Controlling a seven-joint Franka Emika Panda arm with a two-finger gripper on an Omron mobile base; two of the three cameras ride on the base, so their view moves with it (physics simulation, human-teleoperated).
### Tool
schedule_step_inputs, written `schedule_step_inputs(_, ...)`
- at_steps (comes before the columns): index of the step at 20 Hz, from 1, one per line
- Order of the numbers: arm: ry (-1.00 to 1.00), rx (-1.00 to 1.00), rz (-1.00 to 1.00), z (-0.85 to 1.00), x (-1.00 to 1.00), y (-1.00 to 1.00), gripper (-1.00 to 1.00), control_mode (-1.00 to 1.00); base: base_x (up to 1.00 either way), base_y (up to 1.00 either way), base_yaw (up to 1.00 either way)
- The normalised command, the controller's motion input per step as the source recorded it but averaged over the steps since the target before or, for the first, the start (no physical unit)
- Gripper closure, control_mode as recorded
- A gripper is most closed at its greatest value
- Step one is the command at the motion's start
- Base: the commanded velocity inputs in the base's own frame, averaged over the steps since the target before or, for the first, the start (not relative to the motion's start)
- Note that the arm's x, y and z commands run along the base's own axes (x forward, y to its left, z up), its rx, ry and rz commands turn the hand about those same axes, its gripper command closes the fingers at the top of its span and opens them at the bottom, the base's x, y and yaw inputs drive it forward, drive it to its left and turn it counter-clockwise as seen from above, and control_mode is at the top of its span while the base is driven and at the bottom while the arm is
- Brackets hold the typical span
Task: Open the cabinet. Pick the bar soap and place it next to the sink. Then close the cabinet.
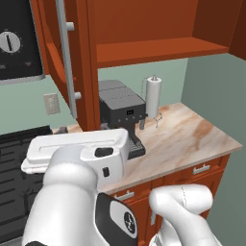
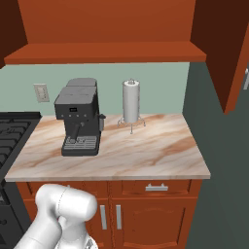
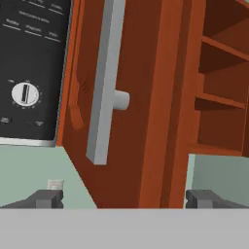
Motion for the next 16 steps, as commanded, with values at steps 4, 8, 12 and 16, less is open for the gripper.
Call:
schedule_step_inputs(4, -0.01, 0.0, -0.16, 0.0, 0.11, 0.19, -1.0, -1.0, 0.0, 0.0, 0.0)
schedule_step_inputs(8, 0.0, 0.0, -0.2, 0.0, 0.11, 0.16, -1.0, -1.0, 0.0, 0.0, 0.0)
schedule_step_inputs(12, -0.01, 0.0, -0.23, 0.0, 0.07, 0.15, -1.0, -1.0, 0.0, 0.0, 0.0)
schedule_step_inputs(16, 0.0, 0.0, -0.26, 0.0, 0.04, 0.05, -1.0, -1.0, 0.0, 0.0, 0.0)
